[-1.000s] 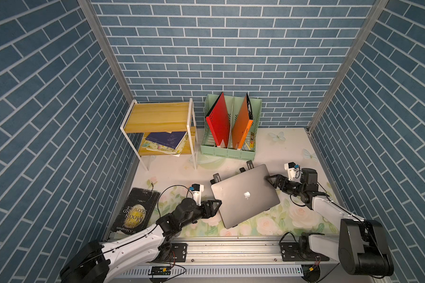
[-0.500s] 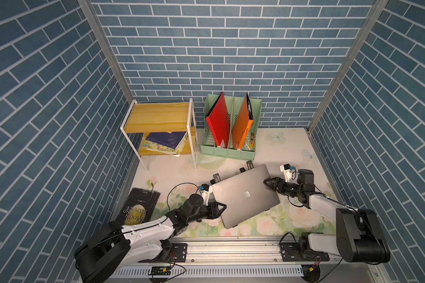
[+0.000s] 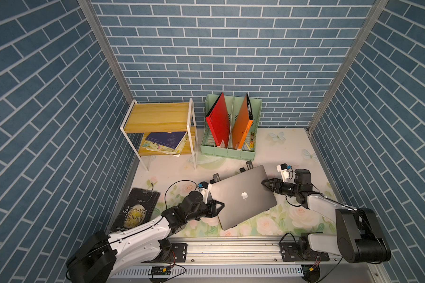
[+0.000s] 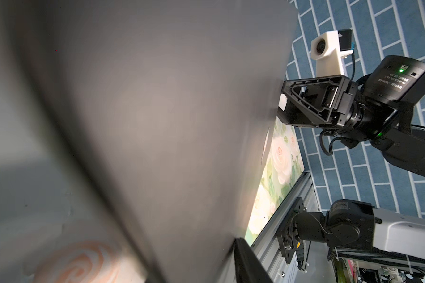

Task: Close the laptop lid and set it aside
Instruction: Pick up the laptop from the computer stand.

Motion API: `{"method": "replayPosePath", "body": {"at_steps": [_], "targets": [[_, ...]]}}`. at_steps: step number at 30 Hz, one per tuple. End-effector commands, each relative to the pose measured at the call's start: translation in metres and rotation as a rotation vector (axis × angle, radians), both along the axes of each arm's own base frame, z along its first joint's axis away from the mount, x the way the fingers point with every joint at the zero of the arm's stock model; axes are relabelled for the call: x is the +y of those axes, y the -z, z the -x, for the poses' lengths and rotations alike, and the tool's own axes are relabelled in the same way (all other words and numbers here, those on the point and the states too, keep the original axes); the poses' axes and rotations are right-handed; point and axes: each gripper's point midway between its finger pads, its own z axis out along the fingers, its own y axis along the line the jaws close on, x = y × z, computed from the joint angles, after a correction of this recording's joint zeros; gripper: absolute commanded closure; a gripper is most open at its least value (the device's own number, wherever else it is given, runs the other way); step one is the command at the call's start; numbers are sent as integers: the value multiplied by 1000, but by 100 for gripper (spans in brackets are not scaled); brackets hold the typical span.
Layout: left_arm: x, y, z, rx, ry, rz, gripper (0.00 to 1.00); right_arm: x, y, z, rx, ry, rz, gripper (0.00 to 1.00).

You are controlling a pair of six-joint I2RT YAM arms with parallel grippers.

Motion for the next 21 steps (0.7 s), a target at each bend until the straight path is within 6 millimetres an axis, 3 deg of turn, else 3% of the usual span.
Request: {"method": "replayPosePath", "body": {"at_steps": [1,8,16,21], "targets": [[-24,-59,-4,-116,83,141,59,14,4,20,69,-79,-32,40],[-37,-103,-10,-190,95,272,66,15,5,19,70,-81,-27,40],[-39,-96,-12,-149,85,245,75,15,5,17,66,-79,-22,40],[-42,-101,-13,-143,88,267,99,15,2,15,58,-81,-21,40]]}}
